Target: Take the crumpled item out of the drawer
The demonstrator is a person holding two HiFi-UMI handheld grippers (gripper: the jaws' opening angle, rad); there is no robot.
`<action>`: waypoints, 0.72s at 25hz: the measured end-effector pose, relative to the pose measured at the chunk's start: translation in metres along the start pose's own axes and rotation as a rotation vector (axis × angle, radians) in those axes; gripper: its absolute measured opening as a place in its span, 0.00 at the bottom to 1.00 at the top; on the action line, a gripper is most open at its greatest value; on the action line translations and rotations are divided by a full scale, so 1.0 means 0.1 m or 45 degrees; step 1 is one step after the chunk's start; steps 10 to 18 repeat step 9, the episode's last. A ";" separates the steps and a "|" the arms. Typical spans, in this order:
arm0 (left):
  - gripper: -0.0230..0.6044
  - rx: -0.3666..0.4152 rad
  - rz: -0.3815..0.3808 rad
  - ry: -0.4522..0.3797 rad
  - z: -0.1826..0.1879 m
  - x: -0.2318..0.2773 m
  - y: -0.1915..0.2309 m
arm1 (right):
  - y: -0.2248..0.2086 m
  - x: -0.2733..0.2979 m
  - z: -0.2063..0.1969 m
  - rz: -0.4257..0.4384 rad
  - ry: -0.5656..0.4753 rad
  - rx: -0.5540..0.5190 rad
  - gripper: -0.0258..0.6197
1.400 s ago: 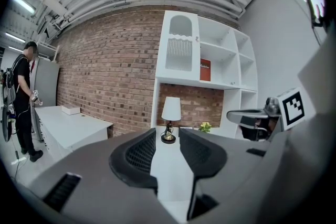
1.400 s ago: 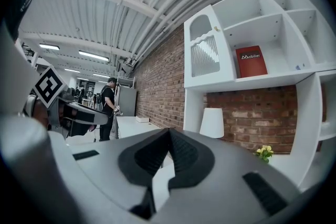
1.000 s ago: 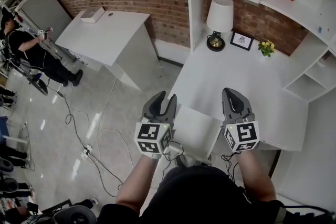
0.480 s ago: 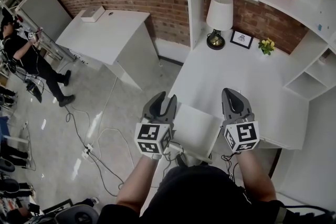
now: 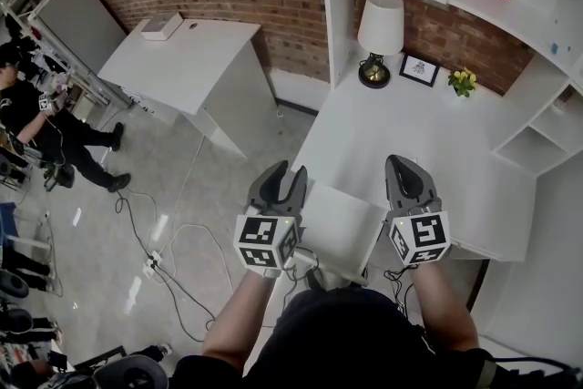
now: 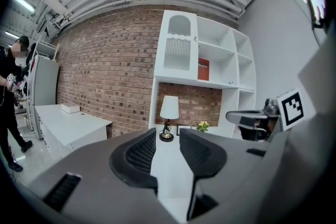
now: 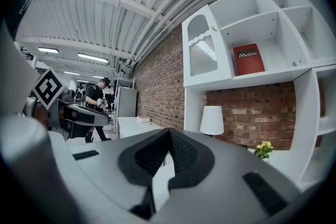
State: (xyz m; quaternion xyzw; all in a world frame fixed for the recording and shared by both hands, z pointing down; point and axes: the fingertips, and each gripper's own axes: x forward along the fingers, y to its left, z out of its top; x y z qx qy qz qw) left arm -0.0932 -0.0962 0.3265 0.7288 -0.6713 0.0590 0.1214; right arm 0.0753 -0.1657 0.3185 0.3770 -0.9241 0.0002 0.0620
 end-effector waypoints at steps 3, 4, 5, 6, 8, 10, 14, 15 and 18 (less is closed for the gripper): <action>0.25 -0.002 0.000 0.005 -0.01 0.02 0.00 | -0.01 0.01 -0.01 0.002 0.005 0.002 0.04; 0.25 -0.002 0.000 0.007 -0.02 0.02 0.00 | -0.01 0.01 -0.02 0.002 0.007 0.003 0.04; 0.25 -0.003 -0.001 0.009 -0.03 0.03 -0.01 | -0.02 0.02 -0.03 0.003 0.009 0.004 0.04; 0.25 -0.004 -0.001 0.011 -0.04 0.03 -0.01 | -0.02 0.02 -0.04 0.003 0.011 0.006 0.04; 0.25 -0.005 -0.002 0.014 -0.06 0.04 -0.02 | -0.04 0.02 -0.07 0.003 0.014 0.011 0.04; 0.25 -0.006 -0.002 0.015 -0.07 0.05 -0.03 | -0.04 0.02 -0.08 0.003 0.016 0.013 0.04; 0.25 -0.006 -0.002 0.015 -0.07 0.05 -0.03 | -0.04 0.02 -0.08 0.003 0.016 0.013 0.04; 0.25 -0.006 -0.002 0.015 -0.07 0.05 -0.03 | -0.04 0.02 -0.08 0.003 0.016 0.013 0.04; 0.25 -0.006 -0.002 0.015 -0.07 0.05 -0.03 | -0.04 0.02 -0.08 0.003 0.016 0.013 0.04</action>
